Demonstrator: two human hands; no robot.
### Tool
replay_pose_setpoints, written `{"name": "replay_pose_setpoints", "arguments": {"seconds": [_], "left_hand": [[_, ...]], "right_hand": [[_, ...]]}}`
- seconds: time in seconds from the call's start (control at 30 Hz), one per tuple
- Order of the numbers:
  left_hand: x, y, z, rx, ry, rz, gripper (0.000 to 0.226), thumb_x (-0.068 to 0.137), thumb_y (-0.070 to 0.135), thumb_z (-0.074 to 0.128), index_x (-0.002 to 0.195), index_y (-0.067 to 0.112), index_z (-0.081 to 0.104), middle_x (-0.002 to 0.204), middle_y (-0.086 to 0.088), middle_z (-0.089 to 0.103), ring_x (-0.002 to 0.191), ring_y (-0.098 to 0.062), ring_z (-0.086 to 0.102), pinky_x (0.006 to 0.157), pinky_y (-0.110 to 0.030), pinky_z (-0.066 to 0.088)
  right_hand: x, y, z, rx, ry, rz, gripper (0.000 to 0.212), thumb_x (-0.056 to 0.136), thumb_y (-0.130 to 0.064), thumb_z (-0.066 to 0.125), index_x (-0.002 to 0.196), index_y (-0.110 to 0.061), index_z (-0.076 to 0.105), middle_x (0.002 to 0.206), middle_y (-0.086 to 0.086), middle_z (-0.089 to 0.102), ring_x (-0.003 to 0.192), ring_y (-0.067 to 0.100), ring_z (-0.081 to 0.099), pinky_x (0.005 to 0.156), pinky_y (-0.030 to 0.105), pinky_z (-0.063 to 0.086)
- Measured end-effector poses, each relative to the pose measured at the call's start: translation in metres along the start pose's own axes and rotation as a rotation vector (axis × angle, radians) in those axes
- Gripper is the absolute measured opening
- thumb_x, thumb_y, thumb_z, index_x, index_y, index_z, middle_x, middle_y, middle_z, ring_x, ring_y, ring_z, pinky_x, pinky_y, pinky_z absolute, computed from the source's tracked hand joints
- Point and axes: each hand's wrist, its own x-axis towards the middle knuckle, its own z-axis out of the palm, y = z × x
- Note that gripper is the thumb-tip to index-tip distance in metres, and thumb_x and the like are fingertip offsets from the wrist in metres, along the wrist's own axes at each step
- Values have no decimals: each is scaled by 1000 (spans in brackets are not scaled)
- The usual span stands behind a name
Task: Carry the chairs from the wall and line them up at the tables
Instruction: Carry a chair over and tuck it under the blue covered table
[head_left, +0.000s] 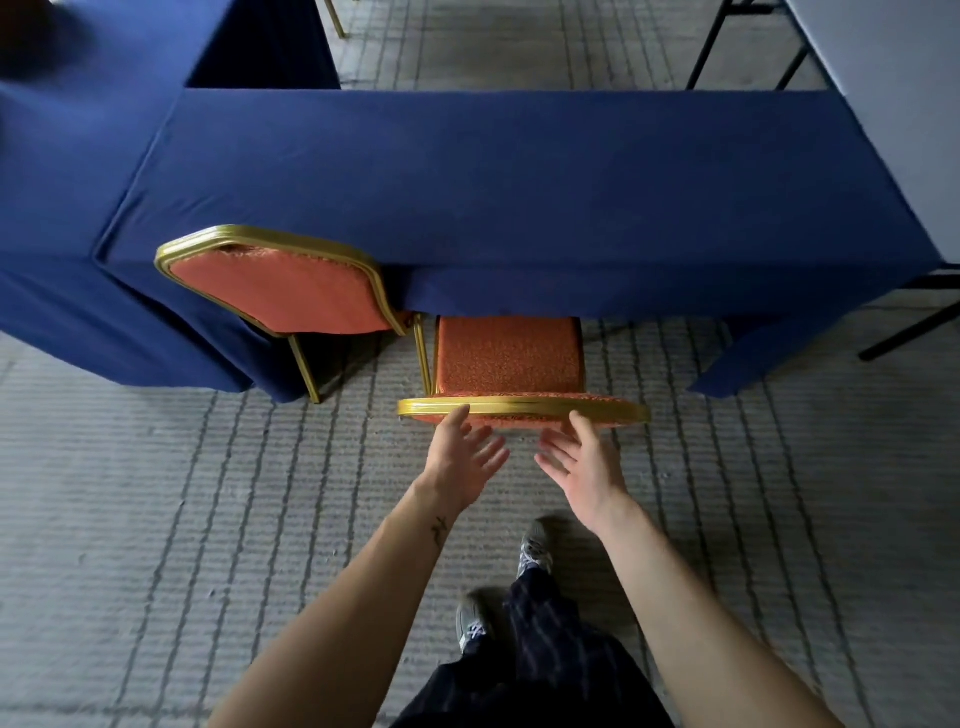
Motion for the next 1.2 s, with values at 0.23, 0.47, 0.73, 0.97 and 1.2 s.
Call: {"name": "replay_pose_setpoints", "arguments": {"seconds": [0.23, 0.47, 0.73, 0.97, 1.2], "left_hand": [[47, 25, 28, -131, 86, -122, 56, 94, 39, 71, 128, -2, 52, 125, -27, 60, 115, -42, 61, 104, -56, 49], [78, 25, 39, 24, 99, -26, 23, 104, 19, 52, 111, -3, 56, 105, -25, 66, 97, -34, 68, 72, -46, 62], [106, 60, 54, 17, 98, 39, 30, 101, 17, 53, 121, -7, 56, 114, -29, 66, 108, -39, 68, 85, -56, 60], [143, 98, 93, 21, 102, 63, 44, 101, 16, 54, 134, -12, 50, 123, -31, 65, 107, -38, 69, 65, -45, 62], [175, 140, 132, -10, 56, 64, 34, 104, 22, 52, 114, -9, 59, 104, -26, 74, 100, -37, 71, 74, -47, 63]], "right_hand": [[45, -24, 15, 328, -7, 187, 52, 99, -49, 60, 126, -5, 54, 124, 26, 64, 117, 38, 63, 110, 52, 46], [82, -31, 34, 387, 54, 214, 28, 98, -30, 53, 110, -4, 56, 126, 28, 61, 114, 39, 63, 102, 59, 50], [109, -53, 61, 283, 147, 176, 56, 84, -26, 57, 135, -1, 54, 129, 26, 64, 114, 38, 66, 94, 58, 55], [158, -96, 84, 230, 158, 166, 58, 81, -27, 57, 134, -2, 55, 129, 25, 64, 115, 38, 65, 92, 57, 57], [221, -128, 107, 234, 93, 160, 34, 86, -27, 55, 113, -6, 58, 122, 24, 67, 115, 37, 67, 94, 56, 56]]}}
